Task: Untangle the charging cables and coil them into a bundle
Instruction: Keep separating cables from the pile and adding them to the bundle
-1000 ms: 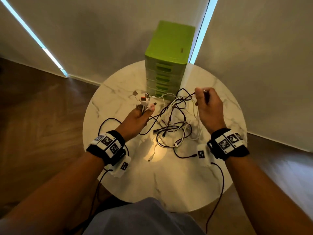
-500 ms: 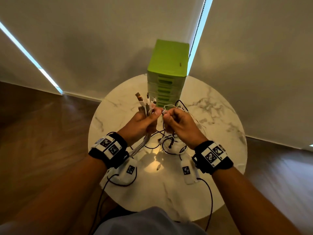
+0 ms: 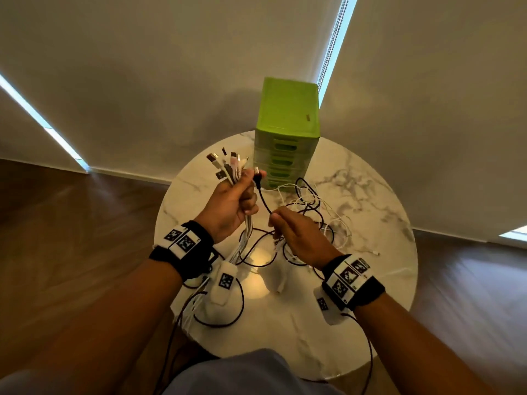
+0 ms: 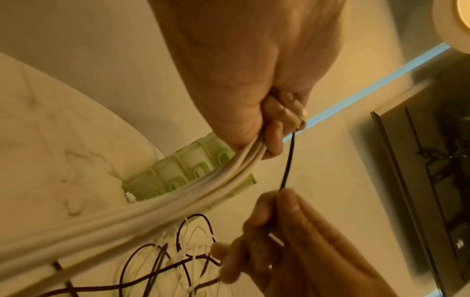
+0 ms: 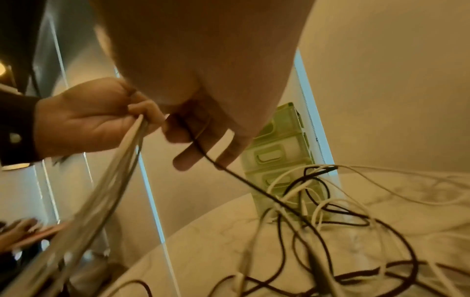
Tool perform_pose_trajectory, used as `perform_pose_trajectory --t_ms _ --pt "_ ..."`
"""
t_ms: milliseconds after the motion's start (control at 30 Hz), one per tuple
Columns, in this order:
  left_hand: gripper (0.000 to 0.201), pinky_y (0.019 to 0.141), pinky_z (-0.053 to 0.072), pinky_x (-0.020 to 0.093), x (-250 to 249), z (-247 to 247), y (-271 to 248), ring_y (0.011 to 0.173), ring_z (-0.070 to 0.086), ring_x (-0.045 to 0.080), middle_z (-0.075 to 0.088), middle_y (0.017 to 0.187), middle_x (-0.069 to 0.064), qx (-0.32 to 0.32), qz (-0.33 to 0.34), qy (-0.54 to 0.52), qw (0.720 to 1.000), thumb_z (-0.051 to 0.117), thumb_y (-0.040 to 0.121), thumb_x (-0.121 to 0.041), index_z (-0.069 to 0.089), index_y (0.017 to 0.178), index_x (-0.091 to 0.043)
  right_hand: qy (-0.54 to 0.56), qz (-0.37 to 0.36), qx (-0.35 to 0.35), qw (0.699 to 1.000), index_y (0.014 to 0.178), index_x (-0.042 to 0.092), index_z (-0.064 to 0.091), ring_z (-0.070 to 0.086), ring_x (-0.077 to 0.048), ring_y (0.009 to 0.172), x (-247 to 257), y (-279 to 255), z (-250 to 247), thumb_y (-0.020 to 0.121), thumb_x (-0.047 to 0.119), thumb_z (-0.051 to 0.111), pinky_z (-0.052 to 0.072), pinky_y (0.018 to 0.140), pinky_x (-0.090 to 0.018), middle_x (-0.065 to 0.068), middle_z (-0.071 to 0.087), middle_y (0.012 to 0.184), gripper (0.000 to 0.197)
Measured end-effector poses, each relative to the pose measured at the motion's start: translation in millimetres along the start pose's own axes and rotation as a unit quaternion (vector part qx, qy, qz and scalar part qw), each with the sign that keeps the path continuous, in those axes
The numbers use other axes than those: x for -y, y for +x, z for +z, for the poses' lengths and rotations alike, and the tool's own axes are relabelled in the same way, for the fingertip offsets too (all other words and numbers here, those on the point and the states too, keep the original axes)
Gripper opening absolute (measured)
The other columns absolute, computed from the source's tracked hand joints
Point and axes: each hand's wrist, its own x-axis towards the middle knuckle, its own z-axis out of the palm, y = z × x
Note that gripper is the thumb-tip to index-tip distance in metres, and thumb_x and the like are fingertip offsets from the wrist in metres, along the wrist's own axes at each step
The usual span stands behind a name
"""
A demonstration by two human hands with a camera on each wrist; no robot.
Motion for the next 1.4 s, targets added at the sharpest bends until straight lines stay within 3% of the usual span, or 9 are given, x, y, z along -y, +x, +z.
perform_pose_trajectory --t_ms 233,433,600,767,933,1000,1100,1233,1400 --pt "0.037 0.052 0.025 0.023 1.8 2.3 5.4 0.054 0.021 0.008 0.018 0.067 -0.003 -0.008 -0.004 0.001 1.0 0.057 0.094 -0.043 0.061 0.114 -0.012 -0.002 -0.043 -0.137 0.99 0.089 0.021 0.053 0.049 -0.003 0.068 25.3 16.7 0.2 0.108 0.024 0.043 0.035 0.064 -0.015 0.013 0.05 0.072 0.022" --pt "0.039 0.054 0.037 0.024 5.1 17.0 2.1 0.054 0.042 0.01 0.041 0.061 -0.005 -0.034 0.025 0.123 0.991 0.048 0.095 -0.054 0.049 0.078 -0.019 -0.025 -0.049 -0.078 0.995 0.101 0.021 0.063 0.057 0.012 0.086 32.9 17.1 2.9 0.108 0.026 0.041 0.039 0.076 -0.007 0.023 0.06 0.091 0.023" --pt "0.052 0.07 0.037 0.037 7.5 14.7 1.4 0.069 0.043 0.019 0.045 0.07 0.003 -0.047 0.056 0.219 0.973 0.037 0.097 -0.067 0.045 0.072 -0.021 0.017 0.017 0.003 1.0 0.086 0.023 0.059 0.062 -0.008 0.067 26.3 13.6 5.8 0.106 0.047 0.037 0.052 0.071 -0.032 0.003 0.066 0.073 0.038" --pt "0.054 0.068 0.046 0.032 -21.6 7.7 3.9 0.068 0.056 0.019 0.054 0.059 -0.008 -0.084 0.11 0.181 0.974 0.025 0.106 -0.052 0.047 0.066 -0.023 -0.029 0.114 0.117 0.986 0.081 0.027 0.063 0.063 -0.006 0.072 -30.0 1.0 11.4 0.103 0.058 0.03 0.05 0.077 -0.029 0.006 0.068 0.076 0.05" --pt "0.052 0.069 0.059 0.042 -65.0 -13.4 3.9 0.05 0.032 0.011 0.027 0.058 -0.005 -0.123 0.145 0.022 0.981 0.03 0.104 -0.056 0.041 0.063 -0.026 -0.139 0.155 0.138 0.968 0.074 0.028 0.057 0.06 -0.012 0.073 -87.2 -22.6 -1.2 0.104 0.052 0.025 0.041 0.082 -0.031 0.008 0.061 0.072 0.05" --pt "0.05 0.05 0.043 0.028 -78.4 -18.6 0.2 0.05 0.023 0.009 0.024 0.059 -0.005 -0.145 0.155 0.006 0.977 0.031 0.105 -0.056 0.038 0.065 -0.026 -0.17 0.17 0.106 0.965 0.073 0.027 0.057 0.059 -0.009 0.069 -101.5 -27.6 -9.6 0.104 0.052 0.022 0.041 0.085 -0.033 0.009 0.06 0.067 0.053" --pt "0.049 0.046 0.014 0.026 -77.1 -20.1 -1.2 0.049 0.018 0.009 0.023 0.059 -0.005 -0.143 0.145 0.047 0.978 0.034 0.105 -0.055 0.034 0.066 -0.026 -0.199 0.15 -0.009 0.968 0.072 0.031 0.056 0.055 0.0 0.062 -104.0 -21.8 -17.6 0.103 0.056 0.026 0.042 0.079 -0.032 0.013 0.058 0.062 0.05" --pt "0.048 0.043 0.016 0.021 -48.5 -11.5 1.1 0.045 0.018 0.008 0.022 0.055 -0.008 -0.128 0.094 0.13 0.979 0.041 0.105 -0.05 0.032 0.062 -0.028 -0.092 0.091 -0.154 0.98 0.081 0.016 0.058 0.056 -0.017 0.065 -65.0 -3.9 -21.4 0.106 0.043 0.039 0.044 0.066 -0.035 -0.001 0.061 0.07 0.042" --pt "0.045 0.045 0.019 0.023 -10.7 10.9 -2.7 0.046 0.02 0.007 0.024 0.053 -0.011 -0.079 -0.008 0.206 0.975 0.038 0.105 -0.051 0.039 0.069 -0.024 0.016 -0.009 -0.175 0.984 0.084 0.015 0.053 0.051 -0.012 0.069 2.8 8.6 -14.6 0.109 0.029 0.038 0.04 0.066 -0.026 0.004 0.054 0.073 0.033"
